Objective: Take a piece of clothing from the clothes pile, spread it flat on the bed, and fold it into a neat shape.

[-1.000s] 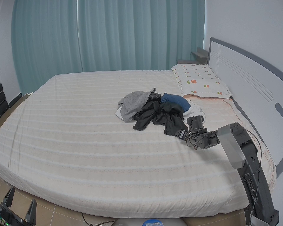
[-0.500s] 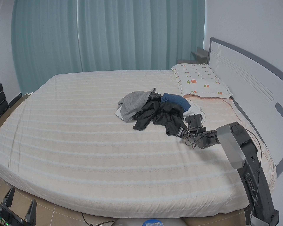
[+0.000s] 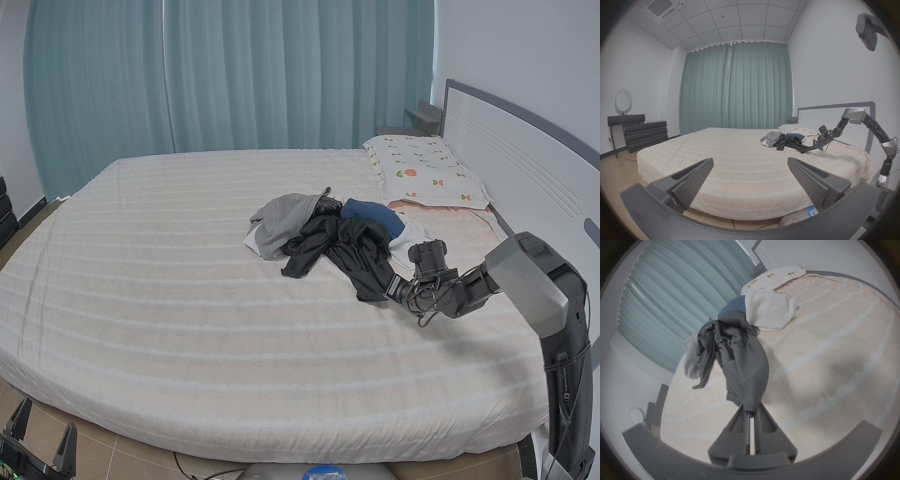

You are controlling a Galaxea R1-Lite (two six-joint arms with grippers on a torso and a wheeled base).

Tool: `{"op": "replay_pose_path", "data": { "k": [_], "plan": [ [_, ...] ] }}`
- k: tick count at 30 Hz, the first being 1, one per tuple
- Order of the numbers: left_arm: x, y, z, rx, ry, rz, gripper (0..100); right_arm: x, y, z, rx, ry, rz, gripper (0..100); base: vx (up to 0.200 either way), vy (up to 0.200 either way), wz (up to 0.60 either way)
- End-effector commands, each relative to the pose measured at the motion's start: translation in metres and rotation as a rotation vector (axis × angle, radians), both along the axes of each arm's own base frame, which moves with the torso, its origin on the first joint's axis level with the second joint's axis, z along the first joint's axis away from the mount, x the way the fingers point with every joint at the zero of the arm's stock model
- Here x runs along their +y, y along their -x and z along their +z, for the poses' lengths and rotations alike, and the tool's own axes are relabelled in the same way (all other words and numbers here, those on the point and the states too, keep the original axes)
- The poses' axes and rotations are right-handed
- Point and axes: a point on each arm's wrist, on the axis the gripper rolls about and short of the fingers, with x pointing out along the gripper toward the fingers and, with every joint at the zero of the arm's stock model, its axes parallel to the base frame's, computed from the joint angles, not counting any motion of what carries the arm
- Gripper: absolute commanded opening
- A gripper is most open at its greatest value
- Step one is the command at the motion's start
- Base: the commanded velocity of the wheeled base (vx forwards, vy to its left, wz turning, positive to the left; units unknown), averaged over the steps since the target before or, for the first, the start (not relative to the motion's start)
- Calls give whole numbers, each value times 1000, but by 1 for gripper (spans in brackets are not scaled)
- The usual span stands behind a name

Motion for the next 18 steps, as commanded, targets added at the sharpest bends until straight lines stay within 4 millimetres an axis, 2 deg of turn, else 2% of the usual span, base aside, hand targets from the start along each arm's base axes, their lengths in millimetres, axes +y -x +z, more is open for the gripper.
{"op": "replay_pose_path", "data": {
  "k": [1,2,4,5,6,7,13,14,15,16,17,18],
  "plan": [
    [0,0,-4,-5,2,2,100,-14,94,100,-191,-177,135,0,0,0,0],
    [0,0,-4,-6,-10,0,100,-16,105,111,-237,-197,154,0,0,0,0],
    [0,0,-5,-4,-16,2,100,-17,109,115,-250,-203,159,0,0,0,0],
    [0,0,-5,-1,-29,-1,100,-17,129,136,-316,-231,202,0,0,0,0],
    [0,0,-5,-3,-24,-6,100,-16,138,147,-348,-245,224,0,0,0,0],
    [0,0,-5,-3,-24,-6,100,-16,140,150,-356,-249,229,0,0,0,0],
    [0,0,-3,-18,-52,-8,100,-8,186,208,-527,-316,336,0,0,0,0],
    [0,1,2,-46,-43,-9,100,-6,190,213,-543,-323,345,0,0,0,0],
    [0,7,24,-147,-14,-16,100,-5,197,221,-570,-333,363,0,0,0,0],
    [0,7,24,-147,-14,-16,100,-4,204,229,-597,-342,378,0,0,0,0],
    [0,15,62,-254,52,-41,100,-4,205,231,-603,-344,382,0,0,0,0],
    [0,13,82,-253,67,-66,100,-4,209,240,-637,-351,398,0,0,0,0]
  ]
}}
